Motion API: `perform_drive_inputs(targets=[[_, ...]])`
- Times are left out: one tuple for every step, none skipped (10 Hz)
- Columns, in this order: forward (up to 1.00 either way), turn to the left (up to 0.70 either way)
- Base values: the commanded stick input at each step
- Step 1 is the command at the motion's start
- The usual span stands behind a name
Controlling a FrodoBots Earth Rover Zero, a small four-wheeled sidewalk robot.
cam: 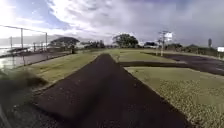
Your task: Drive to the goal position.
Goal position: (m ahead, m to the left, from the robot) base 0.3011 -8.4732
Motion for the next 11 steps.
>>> perform_drive_inputs(targets=[[0.59, 0.0], [0.7, 0.0], [0.7, 0.0], [0.7, 0.0], [0.7, 0.0], [0.7, 0.0], [0.7, 0.0], [0.7, 0.0], [0.7, 0.0], [0.7, 0.0], [0.7, 0.0]])
